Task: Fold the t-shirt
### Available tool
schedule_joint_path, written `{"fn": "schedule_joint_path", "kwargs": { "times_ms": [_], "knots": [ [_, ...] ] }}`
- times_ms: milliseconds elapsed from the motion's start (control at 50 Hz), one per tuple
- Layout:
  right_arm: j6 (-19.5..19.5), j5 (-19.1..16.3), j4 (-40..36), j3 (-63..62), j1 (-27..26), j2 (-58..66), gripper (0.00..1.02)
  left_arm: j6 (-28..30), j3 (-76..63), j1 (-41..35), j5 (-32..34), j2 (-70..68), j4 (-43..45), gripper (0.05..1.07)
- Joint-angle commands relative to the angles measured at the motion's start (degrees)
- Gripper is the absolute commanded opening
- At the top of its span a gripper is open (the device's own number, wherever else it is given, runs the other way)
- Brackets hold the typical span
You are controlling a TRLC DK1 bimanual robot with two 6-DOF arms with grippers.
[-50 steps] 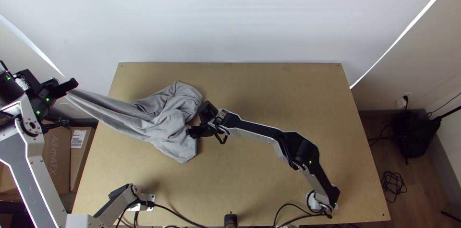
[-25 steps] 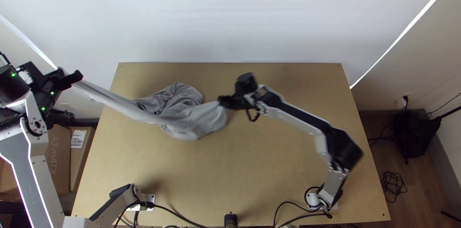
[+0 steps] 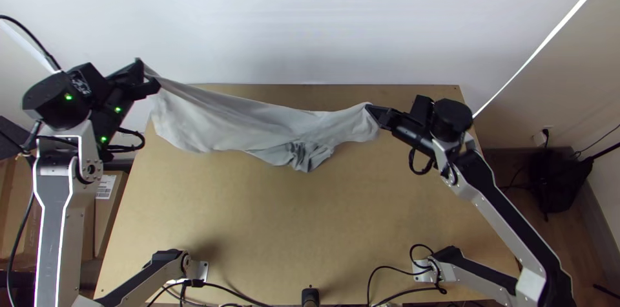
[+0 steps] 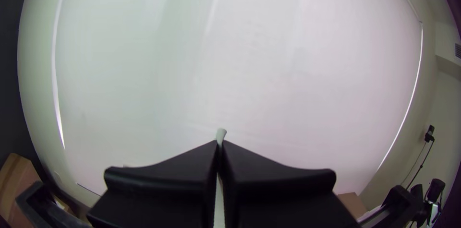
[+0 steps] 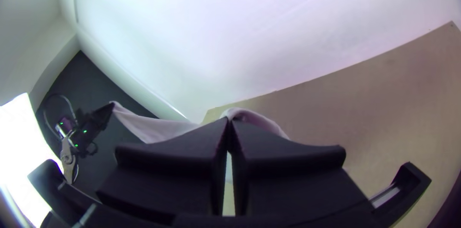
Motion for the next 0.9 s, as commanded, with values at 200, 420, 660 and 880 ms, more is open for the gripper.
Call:
{"fn": "schedule_joint_path", "kwargs": {
  "times_ms": [200,420,660,880],
  "knots": [
    [-0.16,-0.03,0.04,-0.40,11.21,10.73,0.02,-1.60,-15.65,0.36,-0.36,-3.57,1.44,0.08],
    [-0.16,-0.91,-6.56,2.85,20.79,22.51,0.02,0.86,-27.08,2.91,-0.27,-8.14,2.31,0.08],
    [-0.51,-1.09,-5.06,2.68,27.65,28.66,0.02,1.82,-35.43,6.51,0.17,-11.83,2.40,0.08],
    [-1.30,-0.74,-1.11,4.17,18.95,26.81,0.02,2.97,-31.65,8.53,0.26,-11.65,2.93,0.08]
  ]
}}
